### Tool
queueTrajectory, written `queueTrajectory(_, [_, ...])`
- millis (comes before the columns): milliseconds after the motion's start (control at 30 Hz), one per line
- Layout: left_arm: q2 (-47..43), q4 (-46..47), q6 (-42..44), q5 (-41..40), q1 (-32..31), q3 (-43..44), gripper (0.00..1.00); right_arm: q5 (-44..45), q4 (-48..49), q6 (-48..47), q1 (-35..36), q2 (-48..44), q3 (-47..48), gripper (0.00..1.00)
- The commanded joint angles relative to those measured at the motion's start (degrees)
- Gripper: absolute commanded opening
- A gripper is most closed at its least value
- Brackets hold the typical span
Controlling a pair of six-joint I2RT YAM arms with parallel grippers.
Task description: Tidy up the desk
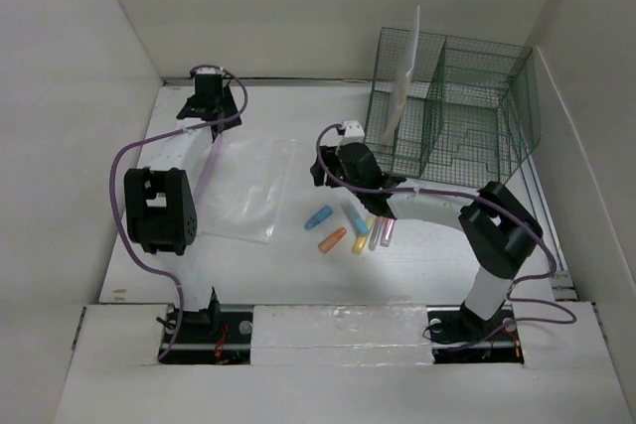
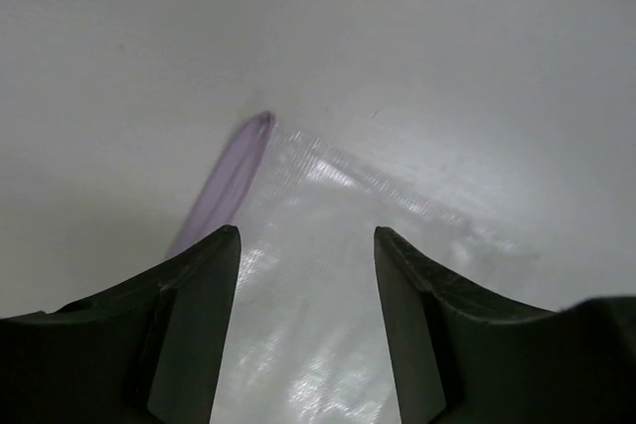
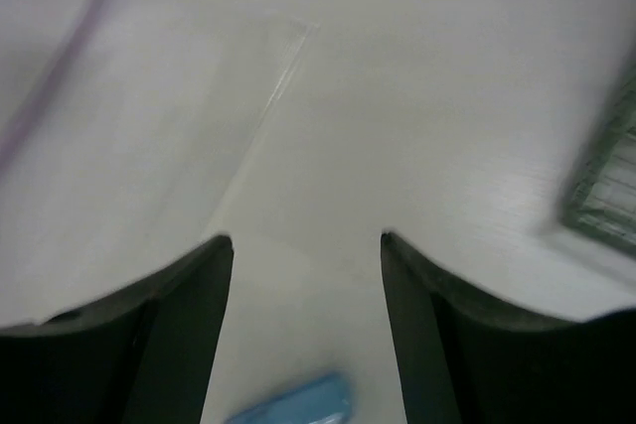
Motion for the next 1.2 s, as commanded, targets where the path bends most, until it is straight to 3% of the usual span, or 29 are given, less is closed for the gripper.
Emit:
queueTrajectory(0, [1.1,-12.8,14.5,2.0,1.6,2.4,0.52,-15.7,6.4,-0.6,-1.2,-2.8,-2.9,0.66])
queueTrajectory(367, [2.1,-9.3,16.6,-0.7,2.8,-4.6,0.54,-19.1,7.7,-1.3,0.0,-4.6,-4.2,0.67])
queueTrajectory(767, [10.6,-10.1,16.0,-2.4,2.8,0.1,0.52,-19.3,8.9,-1.7,0.6,-4.4,-4.5,0.67])
queueTrajectory(1133, [14.4,-9.7,16.3,-3.9,2.8,2.6,0.46,-19.5,9.3,-1.7,1.1,-3.3,-4.3,0.68])
queueTrajectory(1167, [15.2,-10.2,16.3,-3.6,2.8,3.8,0.42,-19.5,9.4,-1.7,1.1,-3.5,-4.3,0.68])
